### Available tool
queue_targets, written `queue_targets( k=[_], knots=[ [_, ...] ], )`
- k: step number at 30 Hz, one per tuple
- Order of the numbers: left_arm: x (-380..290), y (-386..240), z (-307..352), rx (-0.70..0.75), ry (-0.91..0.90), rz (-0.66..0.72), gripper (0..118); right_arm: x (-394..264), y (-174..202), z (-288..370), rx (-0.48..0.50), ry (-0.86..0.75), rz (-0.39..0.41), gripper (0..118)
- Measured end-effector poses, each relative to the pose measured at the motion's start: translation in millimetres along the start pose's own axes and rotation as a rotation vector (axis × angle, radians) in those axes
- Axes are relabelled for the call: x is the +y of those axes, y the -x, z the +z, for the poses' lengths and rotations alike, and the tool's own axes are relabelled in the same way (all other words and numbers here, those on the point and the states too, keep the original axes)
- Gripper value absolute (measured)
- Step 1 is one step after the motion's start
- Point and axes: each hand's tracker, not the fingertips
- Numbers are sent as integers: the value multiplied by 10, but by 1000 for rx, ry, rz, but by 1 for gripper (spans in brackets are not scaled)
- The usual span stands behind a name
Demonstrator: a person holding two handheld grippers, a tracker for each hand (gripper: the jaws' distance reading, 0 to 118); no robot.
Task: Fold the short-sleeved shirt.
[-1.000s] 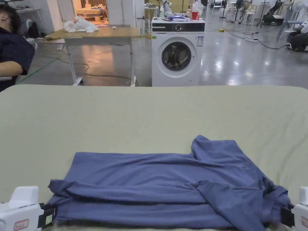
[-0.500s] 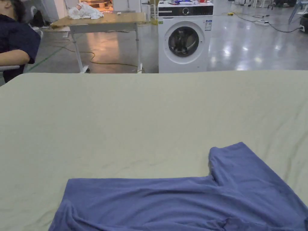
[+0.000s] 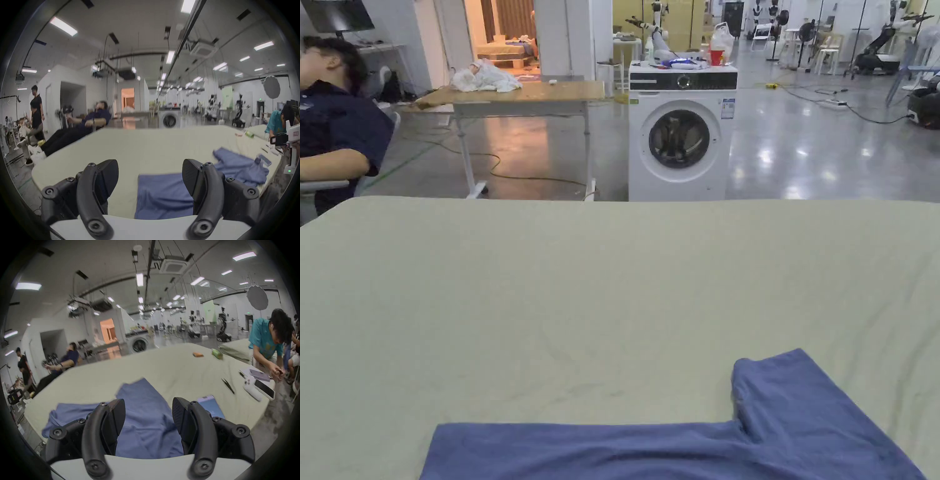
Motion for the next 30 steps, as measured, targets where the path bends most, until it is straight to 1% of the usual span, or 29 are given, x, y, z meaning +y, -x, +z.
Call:
queue_targets(
  k=[2,3,4,5,6,7,8,9,10,11,13,15,17,24,27,28,29,30],
  knots=[
    [67,-115,67,8,-21,2,82,11,109,54,60,-21,-11,62],
    [96,-183,111,8,-24,6,81,11,173,89,100,-30,-6,57],
    [102,-210,157,3,-26,10,78,-5,211,114,124,-33,1,42],
    [110,-227,193,-6,-26,15,75,-17,241,130,142,-34,11,33],
    [122,-239,230,-29,-22,24,73,-39,287,147,136,-33,21,26],
    [137,-255,263,-51,-16,28,73,-59,340,150,128,-28,35,26],
    [151,-262,289,-67,-12,34,66,-71,378,148,124,-18,55,12],
    [156,-268,323,-91,-16,35,53,-130,353,131,124,-9,80,4],
    [107,-237,366,-128,-40,41,35,-143,372,129,133,-1,94,3],
    [38,-188,395,-150,-56,44,21,-150,389,123,143,8,107,0],
    [33,-182,391,-158,-45,48,0,-165,422,115,145,10,118,0],
    [32,-248,355,-143,-35,26,0,-152,423,104,166,26,133,0],
    [15,-241,334,-135,-18,9,0,-141,439,104,151,18,161,0],
    [56,-280,132,-91,56,45,0,-129,381,42,145,18,141,0],
    [58,-222,-20,-61,118,82,0,-149,383,0,159,36,134,0],
    [38,-199,-89,-50,126,85,13,-155,387,-14,160,44,135,0],
    [2,-155,-177,-56,133,84,34,-162,388,-23,162,52,139,0],
    [-46,-94,-310,-69,174,82,66,-169,390,-34,162,55,142,0]
  ],
)
